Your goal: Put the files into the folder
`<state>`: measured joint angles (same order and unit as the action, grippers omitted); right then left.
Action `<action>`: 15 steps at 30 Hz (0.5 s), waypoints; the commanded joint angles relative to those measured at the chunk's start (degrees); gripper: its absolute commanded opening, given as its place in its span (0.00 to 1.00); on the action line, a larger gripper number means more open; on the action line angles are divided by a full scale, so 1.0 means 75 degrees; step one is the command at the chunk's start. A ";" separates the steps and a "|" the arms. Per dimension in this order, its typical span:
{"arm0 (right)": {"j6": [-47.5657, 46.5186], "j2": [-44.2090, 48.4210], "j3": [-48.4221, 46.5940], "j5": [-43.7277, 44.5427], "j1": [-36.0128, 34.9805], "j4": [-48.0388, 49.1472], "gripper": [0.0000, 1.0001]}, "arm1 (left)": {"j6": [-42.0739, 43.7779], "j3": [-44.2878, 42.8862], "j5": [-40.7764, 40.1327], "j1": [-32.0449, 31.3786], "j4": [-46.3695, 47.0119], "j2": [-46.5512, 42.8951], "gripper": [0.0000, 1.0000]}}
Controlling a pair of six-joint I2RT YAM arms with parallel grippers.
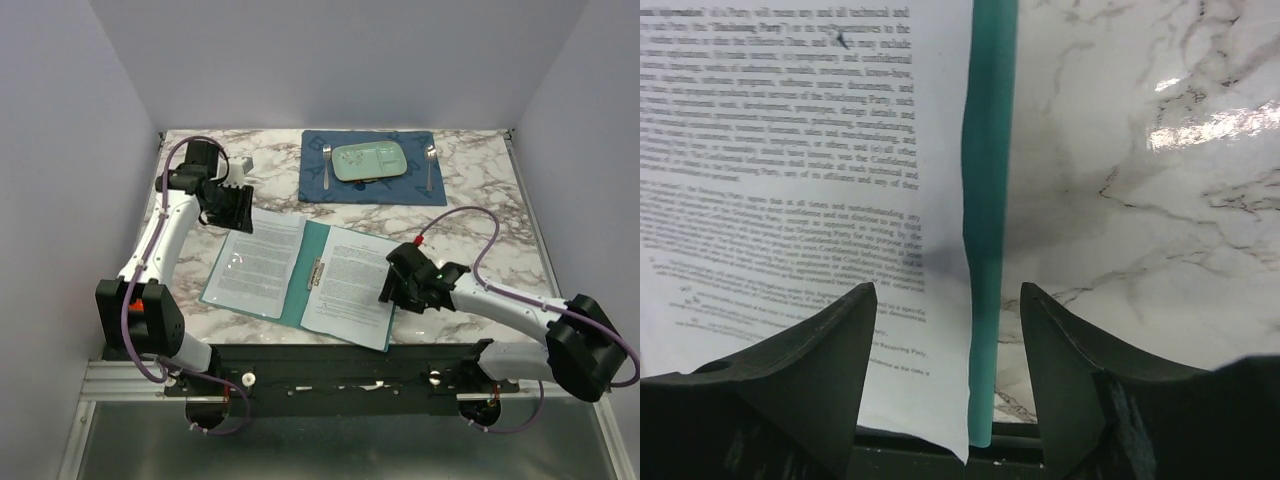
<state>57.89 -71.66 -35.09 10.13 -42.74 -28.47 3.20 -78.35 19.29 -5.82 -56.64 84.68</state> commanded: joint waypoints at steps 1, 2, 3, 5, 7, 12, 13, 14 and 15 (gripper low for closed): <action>-0.0393 0.0613 -0.0768 0.0384 -0.0008 -0.0364 0.68 | 0.0299 -0.0030 0.0250 0.0926 0.0029 0.0415 0.67; -0.0464 0.0427 -0.1316 0.0326 -0.0008 -0.0411 0.68 | 0.0404 -0.0077 0.0299 0.1057 0.0052 0.0648 0.70; -0.0523 0.0228 -0.1588 0.0337 -0.0113 -0.0527 0.67 | 0.0451 -0.0112 0.0322 0.1151 0.0041 0.0778 0.70; -0.0687 -0.0588 -0.2592 0.0360 -0.0265 -0.0680 0.64 | 0.0569 -0.0171 0.0533 0.1432 0.0041 0.1035 0.70; -0.0792 -0.1224 -0.3298 0.0372 -0.0593 -0.0868 0.60 | 0.0697 -0.0159 0.0580 0.1538 0.0041 0.1142 0.70; -0.0652 -0.3845 -0.5616 0.0290 -0.1260 -0.1441 0.56 | 0.1026 0.0133 0.0861 0.1784 0.0111 0.1166 0.70; -0.0582 -0.4153 -0.5924 0.0267 -0.1320 -0.1500 0.56 | 0.1084 0.0168 0.0920 0.1842 0.0111 0.1154 0.70; -0.0558 -0.4412 -0.6147 0.0185 -0.1367 -0.1559 0.56 | 0.1178 0.0192 0.0955 0.1924 0.0111 0.1154 0.70; -0.0523 -0.4704 -0.6370 0.0173 -0.1460 -0.1664 0.56 | 0.1213 0.0227 0.1048 0.2064 0.0099 0.1166 0.71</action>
<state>53.52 -99.77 -77.54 11.27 -51.53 -34.44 9.17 -77.82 23.31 6.96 -55.88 93.95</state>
